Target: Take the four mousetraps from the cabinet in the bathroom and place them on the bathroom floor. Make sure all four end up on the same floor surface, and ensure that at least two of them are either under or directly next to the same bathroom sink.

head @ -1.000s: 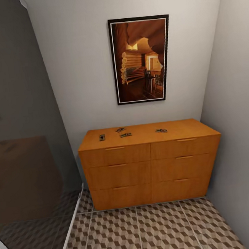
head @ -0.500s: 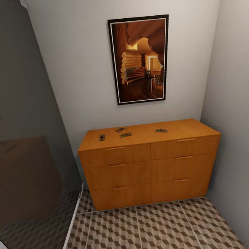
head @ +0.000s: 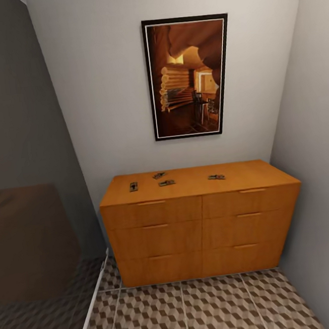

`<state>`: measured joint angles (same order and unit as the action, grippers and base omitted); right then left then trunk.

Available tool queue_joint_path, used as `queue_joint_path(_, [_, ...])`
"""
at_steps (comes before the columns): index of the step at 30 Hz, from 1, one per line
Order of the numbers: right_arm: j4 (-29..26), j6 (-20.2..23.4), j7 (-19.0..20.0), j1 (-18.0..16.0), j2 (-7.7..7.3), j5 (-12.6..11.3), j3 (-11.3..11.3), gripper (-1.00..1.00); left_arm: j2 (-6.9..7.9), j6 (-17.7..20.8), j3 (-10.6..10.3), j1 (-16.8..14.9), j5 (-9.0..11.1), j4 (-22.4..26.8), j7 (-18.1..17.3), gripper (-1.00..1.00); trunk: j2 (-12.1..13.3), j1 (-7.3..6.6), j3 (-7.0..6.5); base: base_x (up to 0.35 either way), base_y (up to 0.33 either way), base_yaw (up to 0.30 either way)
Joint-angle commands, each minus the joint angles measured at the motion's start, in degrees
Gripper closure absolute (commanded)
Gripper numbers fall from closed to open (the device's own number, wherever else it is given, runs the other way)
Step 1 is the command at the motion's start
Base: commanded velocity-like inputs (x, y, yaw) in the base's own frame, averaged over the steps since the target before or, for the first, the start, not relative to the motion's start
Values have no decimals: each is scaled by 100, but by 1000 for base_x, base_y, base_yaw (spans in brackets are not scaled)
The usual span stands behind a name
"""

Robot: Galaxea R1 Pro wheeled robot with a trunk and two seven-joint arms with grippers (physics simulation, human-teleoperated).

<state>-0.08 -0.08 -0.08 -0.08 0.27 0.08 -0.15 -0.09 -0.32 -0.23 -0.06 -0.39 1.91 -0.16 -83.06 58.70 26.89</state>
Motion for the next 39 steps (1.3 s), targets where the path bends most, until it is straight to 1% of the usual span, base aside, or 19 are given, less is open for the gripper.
queue_joint_path(1, [-1, -1, -1, -1, 0, -1, -2, -100, 0, -3, -2, -1, -4, 3, -2, -100, -2, 3, 4, 308, 0, 0])
queue_joint_path(13, [-1, -13, -1, -1, 2, 7, 3, -100, 5, -3, -3, 0, 3, 3, -2, -100, -2, 3, 4, 281, 0, 0])
queue_joint_path(20, [-1, -89, -1, -1, 0, 11, 6, -100, 15, -5, -4, 0, 4, 3, -2, -100, -2, 3, 4, 74, 0, 0])
queue_joint_path(34, [-1, -293, -1, -1, -30, 10, 24, -100, 3, -5, 7, 2, 16, 3, -1, -100, -2, 3, 4, 12, 0, 0])
queue_joint_path(39, [-1, -315, -1, -1, -32, 10, 31, -100, 11, -4, 4, 2, 12, 3, -2, -100, -2, 3, 4, 185, 0, 0])
